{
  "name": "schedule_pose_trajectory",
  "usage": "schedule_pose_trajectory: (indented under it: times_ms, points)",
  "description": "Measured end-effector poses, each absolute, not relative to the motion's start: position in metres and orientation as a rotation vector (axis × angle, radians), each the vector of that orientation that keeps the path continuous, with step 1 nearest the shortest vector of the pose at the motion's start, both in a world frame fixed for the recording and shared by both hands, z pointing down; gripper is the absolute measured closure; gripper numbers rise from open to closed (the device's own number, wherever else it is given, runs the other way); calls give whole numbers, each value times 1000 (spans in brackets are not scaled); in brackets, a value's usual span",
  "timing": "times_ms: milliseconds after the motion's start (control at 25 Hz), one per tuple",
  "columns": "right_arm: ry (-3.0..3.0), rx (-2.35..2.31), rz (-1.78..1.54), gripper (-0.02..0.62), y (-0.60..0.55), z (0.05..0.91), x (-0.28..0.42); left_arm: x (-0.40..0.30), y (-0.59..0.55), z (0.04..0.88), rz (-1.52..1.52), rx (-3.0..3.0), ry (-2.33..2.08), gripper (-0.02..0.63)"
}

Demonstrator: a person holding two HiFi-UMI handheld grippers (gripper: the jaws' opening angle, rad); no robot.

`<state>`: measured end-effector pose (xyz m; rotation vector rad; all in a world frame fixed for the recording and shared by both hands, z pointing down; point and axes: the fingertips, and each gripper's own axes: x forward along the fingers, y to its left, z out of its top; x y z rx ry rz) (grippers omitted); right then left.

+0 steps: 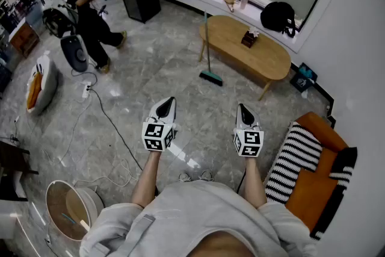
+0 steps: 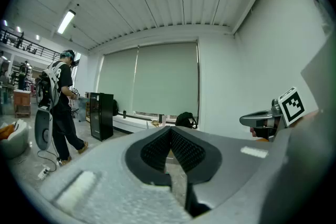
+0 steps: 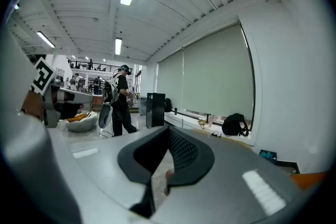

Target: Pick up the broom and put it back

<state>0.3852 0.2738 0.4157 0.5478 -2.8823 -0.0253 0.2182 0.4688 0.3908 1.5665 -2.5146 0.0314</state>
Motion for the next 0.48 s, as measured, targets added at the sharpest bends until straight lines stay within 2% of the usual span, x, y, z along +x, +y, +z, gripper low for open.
schedule_pose_trajectory:
  times_ms: [480]
  points:
    - [-2887, 542, 13, 594, 264, 419, 388, 219, 458, 394, 35, 1565, -2512, 607]
